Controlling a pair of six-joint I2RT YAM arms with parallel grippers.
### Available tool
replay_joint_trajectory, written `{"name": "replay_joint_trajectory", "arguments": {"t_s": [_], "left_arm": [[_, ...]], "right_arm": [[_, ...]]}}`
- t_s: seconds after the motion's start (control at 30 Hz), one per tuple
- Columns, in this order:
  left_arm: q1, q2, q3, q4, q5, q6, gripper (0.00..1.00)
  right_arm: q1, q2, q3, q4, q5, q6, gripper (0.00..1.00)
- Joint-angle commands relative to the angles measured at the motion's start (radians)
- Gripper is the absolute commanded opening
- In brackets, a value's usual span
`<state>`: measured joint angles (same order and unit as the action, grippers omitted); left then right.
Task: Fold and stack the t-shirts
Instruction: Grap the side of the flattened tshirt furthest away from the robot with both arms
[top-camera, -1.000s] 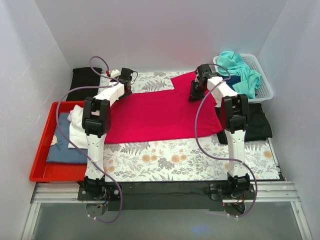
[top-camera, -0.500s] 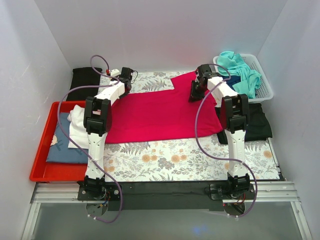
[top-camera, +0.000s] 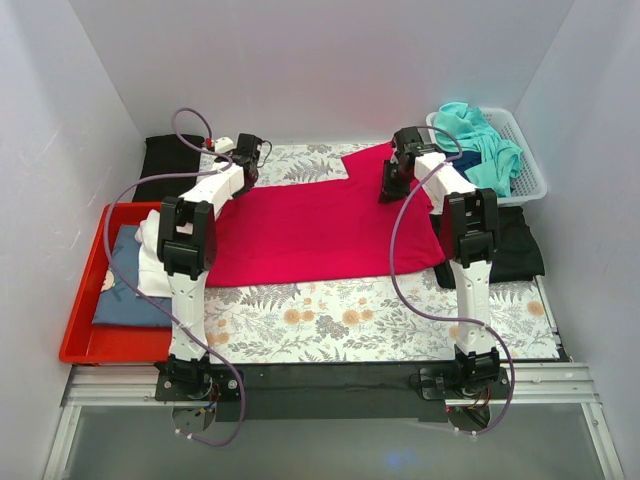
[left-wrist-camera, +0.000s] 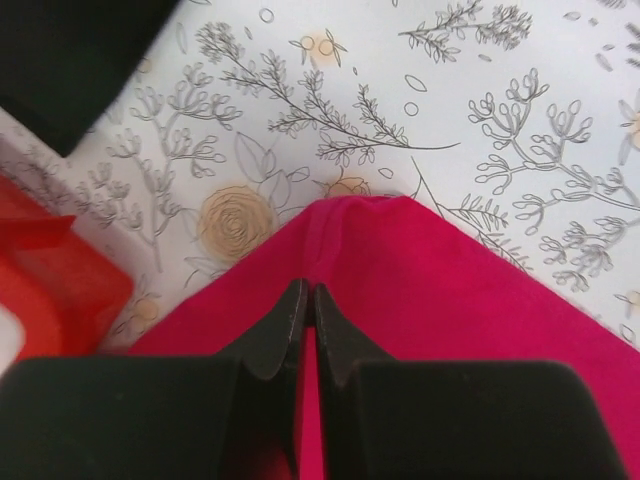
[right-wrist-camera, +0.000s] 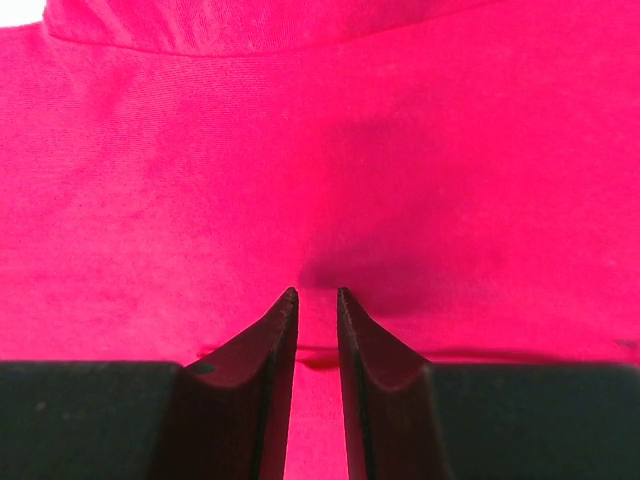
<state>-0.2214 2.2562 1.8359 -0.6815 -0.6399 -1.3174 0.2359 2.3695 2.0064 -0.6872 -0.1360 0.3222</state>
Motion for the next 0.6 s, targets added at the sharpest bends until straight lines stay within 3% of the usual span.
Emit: {"name": "replay_joint_trajectory", "arguments": {"t_s": [0.0, 0.33, 0.5, 0.57], "left_arm": [[0.007, -0.181, -0.042, -0.001, -0.02, -0.003, 0.0], [0.007, -0.345, -0.178, -0.001, 0.075, -0.008, 0.0], [0.007, -0.402, -0.248, -0.03, 0.111, -0.023, 0.0], [0.007, -0.431, -0.277, -0.041, 0.126, -0.029, 0.0]], "right_arm": [[-0.004, -0.092, 0.043, -0.015, 0.038, -0.005, 0.29], [-0.004, -0.015, 0.214, 0.008, 0.071, 0.006, 0.31], [-0.007, 0.062, 0.258, 0.153, 0.166, -0.009, 0.32], [-0.009, 0.086, 0.256, 0.201, 0.206, -0.014, 0.38]]}}
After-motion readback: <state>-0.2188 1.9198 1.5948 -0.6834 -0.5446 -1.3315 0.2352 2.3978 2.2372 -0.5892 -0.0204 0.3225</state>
